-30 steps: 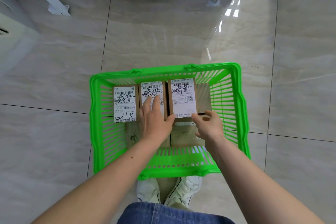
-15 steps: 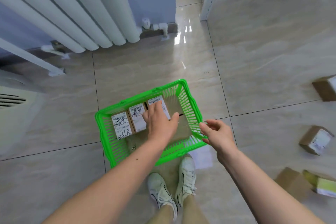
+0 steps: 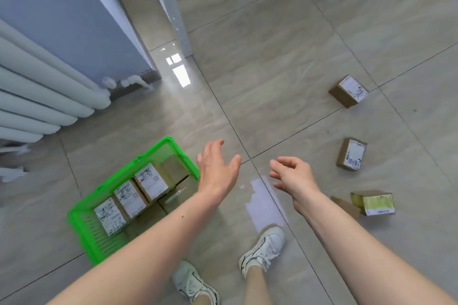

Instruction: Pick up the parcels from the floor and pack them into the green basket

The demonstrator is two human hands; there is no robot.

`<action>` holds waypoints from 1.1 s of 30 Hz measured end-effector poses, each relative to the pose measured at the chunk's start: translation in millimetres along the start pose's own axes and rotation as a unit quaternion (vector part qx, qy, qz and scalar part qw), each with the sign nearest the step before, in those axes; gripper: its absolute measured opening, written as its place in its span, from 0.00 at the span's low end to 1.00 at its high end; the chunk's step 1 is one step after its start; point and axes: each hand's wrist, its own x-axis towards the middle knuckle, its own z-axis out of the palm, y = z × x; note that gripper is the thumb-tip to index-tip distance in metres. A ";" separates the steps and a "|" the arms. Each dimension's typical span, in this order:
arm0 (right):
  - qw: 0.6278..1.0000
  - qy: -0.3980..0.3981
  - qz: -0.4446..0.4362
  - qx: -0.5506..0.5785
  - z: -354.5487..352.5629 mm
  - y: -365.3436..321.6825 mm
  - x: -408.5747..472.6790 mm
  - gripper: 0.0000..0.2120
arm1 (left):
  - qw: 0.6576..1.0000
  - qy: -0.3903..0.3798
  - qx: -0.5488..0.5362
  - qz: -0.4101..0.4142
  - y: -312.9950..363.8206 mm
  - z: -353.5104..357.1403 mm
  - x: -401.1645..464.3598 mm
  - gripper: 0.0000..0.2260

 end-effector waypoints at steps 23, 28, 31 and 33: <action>0.984 0.115 0.038 0.133 -267.6 -137.3 171.8 0.12 | 0.995 -0.085 -0.044 0.009 293.7 177.3 109.8 0.16; 0.978 0.124 0.044 0.161 -282.1 -166.6 226.4 0.14 | 0.994 -0.106 -0.001 0.025 333.9 205.6 157.2 0.16; 0.973 0.136 0.056 0.177 -294.6 -171.9 260.1 0.15 | 0.993 -0.112 0.026 0.032 349.5 230.8 181.2 0.16; 0.970 0.140 0.068 0.186 -302.2 -171.9 283.0 0.15 | 0.991 -0.122 0.039 0.032 358.1 248.2 198.6 0.17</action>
